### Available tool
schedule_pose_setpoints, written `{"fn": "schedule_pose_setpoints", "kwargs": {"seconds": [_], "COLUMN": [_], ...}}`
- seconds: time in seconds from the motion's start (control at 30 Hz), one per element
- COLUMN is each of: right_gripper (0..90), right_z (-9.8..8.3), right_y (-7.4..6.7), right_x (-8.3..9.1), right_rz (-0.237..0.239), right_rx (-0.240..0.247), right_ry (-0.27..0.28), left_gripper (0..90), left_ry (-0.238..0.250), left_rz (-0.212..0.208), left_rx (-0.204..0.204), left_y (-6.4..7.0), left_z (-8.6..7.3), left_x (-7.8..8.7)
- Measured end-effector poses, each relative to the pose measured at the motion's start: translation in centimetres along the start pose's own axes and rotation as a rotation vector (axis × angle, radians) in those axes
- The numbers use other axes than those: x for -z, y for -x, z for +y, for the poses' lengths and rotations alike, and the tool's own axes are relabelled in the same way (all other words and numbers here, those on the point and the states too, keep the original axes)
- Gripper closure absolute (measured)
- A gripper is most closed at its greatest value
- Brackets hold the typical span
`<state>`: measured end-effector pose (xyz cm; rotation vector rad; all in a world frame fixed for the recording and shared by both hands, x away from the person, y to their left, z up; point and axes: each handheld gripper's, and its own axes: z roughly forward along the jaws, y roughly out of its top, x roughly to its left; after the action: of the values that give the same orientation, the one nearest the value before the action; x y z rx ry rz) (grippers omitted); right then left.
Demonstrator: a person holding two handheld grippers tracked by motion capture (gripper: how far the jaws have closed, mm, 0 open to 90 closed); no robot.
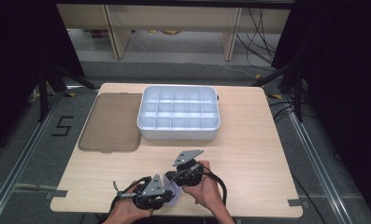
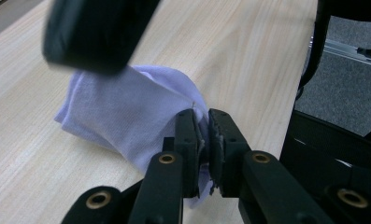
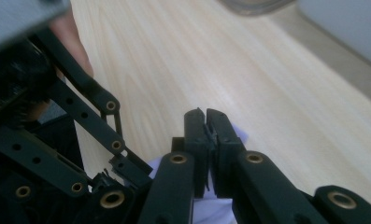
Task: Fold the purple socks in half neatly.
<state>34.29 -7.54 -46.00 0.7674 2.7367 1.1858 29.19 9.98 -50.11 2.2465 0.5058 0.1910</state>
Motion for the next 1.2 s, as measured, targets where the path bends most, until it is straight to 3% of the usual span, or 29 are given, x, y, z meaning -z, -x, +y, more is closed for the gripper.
{"fn": "schedule_pose_setpoints", "kwargs": {"seconds": [0.07,0.13,0.17,0.23,0.27,0.33,0.4,0.43,0.53,0.57,0.6,0.7,0.73,0.8,0.87,0.9,0.97,1.03,1.07,1.2], "right_gripper": [87.9,89.2,89.3,89.5,89.5,89.5,89.5,89.5,89.5,89.5,89.5,89.6,89.6,89.5,89.6,89.6,89.6,90.0,90.0,90.0], "right_z": [-0.2,-0.7,-1.0,-1.5,-1.5,-1.5,-1.4,-1.4,-1.4,-1.4,-1.4,-1.5,-1.5,-1.6,-1.9,-2.0,-2.1,-2.2,-2.3,-2.4], "right_y": [0.1,0.4,0.6,0.9,1.0,0.7,0.8,0.8,0.8,0.7,0.7,0.7,0.6,0.6,0.6,0.7,0.5,0.4,0.4,-0.1], "right_x": [-0.7,-1.1,-1.3,-1.6,-1.7,-1.6,-1.6,-1.6,-1.6,-1.6,-1.6,-1.8,-1.6,-1.5,-1.5,-1.4,-1.2,-1.2,-1.3,-1.1], "right_rz": [0.012,-0.009,-0.020,-0.031,-0.027,-0.039,-0.037,-0.035,-0.035,-0.036,-0.039,-0.038,-0.044,-0.035,-0.035,-0.028,-0.039,-0.045,-0.043,-0.044], "right_rx": [0.024,0.007,0.001,-0.015,0.003,-0.030,0.005,0.006,0.001,0.002,0.007,0.003,-0.003,0.000,-0.021,-0.013,-0.009,-0.019,-0.024,-0.009], "right_ry": [-0.033,-0.079,-0.098,-0.108,-0.095,-0.106,-0.108,-0.107,-0.112,-0.112,-0.113,-0.105,-0.120,-0.124,-0.116,-0.110,-0.121,-0.123,-0.123,-0.138], "left_gripper": [81.1,80.1,79.2,78.2,78.2,78.2,79.3,80.3,84.2,85.0,85.6,85.9,85.8,85.6,84.6,84.0,83.8,83.5,83.2,82.1], "left_ry": [0.006,0.024,0.023,0.058,0.082,0.120,0.140,0.137,0.104,0.086,0.071,0.017,0.023,-0.007,-0.013,0.001,-0.021,-0.004,-0.032,-0.020], "left_rz": [0.000,-0.008,-0.012,-0.027,-0.030,-0.038,-0.064,-0.056,-0.067,-0.062,-0.068,-0.054,-0.050,-0.023,-0.015,-0.005,0.008,0.018,0.038,0.088], "left_rx": [0.005,0.047,0.031,0.053,0.049,0.070,0.092,0.130,0.119,0.134,0.112,0.112,0.128,0.083,0.079,0.070,0.067,0.073,0.060,0.057], "left_y": [0.0,0.1,0.0,0.0,-0.1,-0.3,-0.7,-0.5,-0.6,-0.5,-0.5,-0.2,-0.1,-0.3,-0.4,-0.5,-0.9,-1.1,-1.4,-2.1], "left_z": [0.0,0.0,0.2,0.4,0.7,1.0,1.1,1.0,0.6,0.5,0.4,-0.2,-0.3,-0.6,-0.6,-0.6,-0.6,-0.6,-0.6,-0.8], "left_x": [0.0,0.1,0.4,1.0,1.5,2.3,2.7,2.7,1.8,1.5,1.2,0.4,0.3,0.4,0.6,0.6,0.7,0.5,0.7,0.8]}}
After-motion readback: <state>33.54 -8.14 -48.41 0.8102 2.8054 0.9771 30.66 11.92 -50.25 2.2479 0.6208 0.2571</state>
